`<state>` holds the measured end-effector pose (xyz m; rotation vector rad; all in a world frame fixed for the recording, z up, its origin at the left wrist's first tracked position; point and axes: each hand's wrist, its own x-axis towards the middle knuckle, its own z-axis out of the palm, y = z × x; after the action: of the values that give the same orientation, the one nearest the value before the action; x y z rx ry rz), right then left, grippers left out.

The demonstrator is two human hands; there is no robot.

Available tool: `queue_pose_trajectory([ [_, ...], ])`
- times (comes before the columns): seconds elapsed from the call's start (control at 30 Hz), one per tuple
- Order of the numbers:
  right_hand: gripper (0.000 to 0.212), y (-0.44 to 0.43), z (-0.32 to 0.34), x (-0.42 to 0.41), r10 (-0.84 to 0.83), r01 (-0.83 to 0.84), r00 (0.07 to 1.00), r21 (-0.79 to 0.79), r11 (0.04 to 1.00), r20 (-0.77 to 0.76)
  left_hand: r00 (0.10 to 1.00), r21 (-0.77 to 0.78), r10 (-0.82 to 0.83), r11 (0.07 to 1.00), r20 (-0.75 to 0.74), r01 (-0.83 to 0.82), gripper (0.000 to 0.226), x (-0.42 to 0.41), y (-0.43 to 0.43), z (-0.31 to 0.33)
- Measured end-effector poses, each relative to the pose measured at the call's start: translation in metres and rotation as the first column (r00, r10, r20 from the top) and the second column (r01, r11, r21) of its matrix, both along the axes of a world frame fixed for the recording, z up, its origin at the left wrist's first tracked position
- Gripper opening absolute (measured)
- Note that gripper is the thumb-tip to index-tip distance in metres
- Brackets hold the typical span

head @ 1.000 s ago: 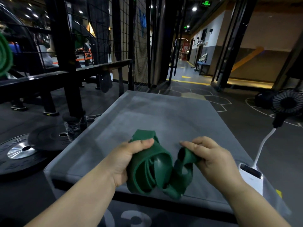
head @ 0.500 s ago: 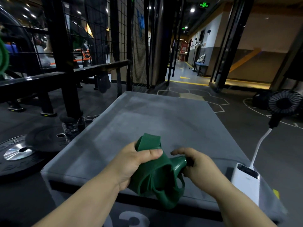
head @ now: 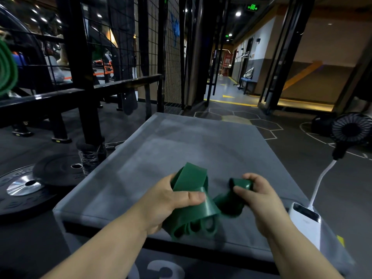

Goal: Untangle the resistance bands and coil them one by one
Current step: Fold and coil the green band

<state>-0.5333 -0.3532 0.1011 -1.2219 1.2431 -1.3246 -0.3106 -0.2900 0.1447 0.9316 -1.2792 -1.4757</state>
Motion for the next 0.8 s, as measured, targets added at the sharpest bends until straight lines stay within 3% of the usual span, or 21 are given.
queue_pose_trajectory([
  [0.07, 0.035, -0.006, -0.003, -0.006, -0.184, 0.176, 0.978, -0.094, 0.98, -0.094, 0.996, 0.015, -0.086, 0.996, -0.012, 0.086, 0.051, -0.003, 0.003, -0.001],
  [0.17, 0.033, -0.001, 0.0, 0.0, -0.309, 0.256, 0.918, -0.224, 0.941, -0.25, 0.991, 0.054, -0.117, 0.991, -0.059, 0.12, 0.044, -0.009, 0.006, -0.004],
  [0.3, 0.032, 0.008, 0.013, -0.003, -0.396, 0.322, 0.901, -0.337, 0.884, -0.176, 0.977, 0.158, 0.075, 0.986, -0.201, -0.044, 0.04, -0.005, 0.001, -0.008],
  [0.4, 0.032, 0.013, 0.017, 0.001, -0.452, 0.194, 0.833, -0.596, 0.779, -0.32, 0.945, 0.254, 0.178, 0.961, -0.274, -0.108, 0.028, -0.005, 0.0, -0.007],
  [0.5, 0.03, 0.015, 0.009, 0.017, -0.485, -0.092, 0.734, -0.777, 0.623, -0.476, 0.936, 0.32, 0.201, 0.942, -0.29, -0.103, 0.026, -0.012, 0.002, -0.005],
  [0.57, 0.032, 0.014, 0.006, 0.023, -0.429, -0.202, 0.725, -0.762, 0.616, -0.539, 0.943, 0.321, 0.207, 0.94, -0.259, -0.118, 0.032, -0.019, 0.004, -0.004],
  [0.67, 0.047, 0.01, 0.001, 0.021, -0.213, -0.205, 0.778, -0.56, 0.803, -0.591, 0.939, 0.244, 0.305, 0.934, -0.161, -0.262, 0.031, -0.029, 0.004, -0.005],
  [0.73, 0.045, 0.011, 0.0, 0.021, 0.009, -0.28, 0.831, -0.404, 0.871, -0.556, 0.927, 0.15, 0.367, 0.924, -0.083, -0.352, 0.034, -0.033, 0.003, -0.007],
  [0.8, 0.045, 0.01, -0.004, 0.025, 0.211, -0.344, 0.884, -0.275, 0.898, -0.417, 0.905, 0.018, 0.417, 0.907, 0.079, -0.42, 0.04, -0.036, 0.003, -0.01],
])
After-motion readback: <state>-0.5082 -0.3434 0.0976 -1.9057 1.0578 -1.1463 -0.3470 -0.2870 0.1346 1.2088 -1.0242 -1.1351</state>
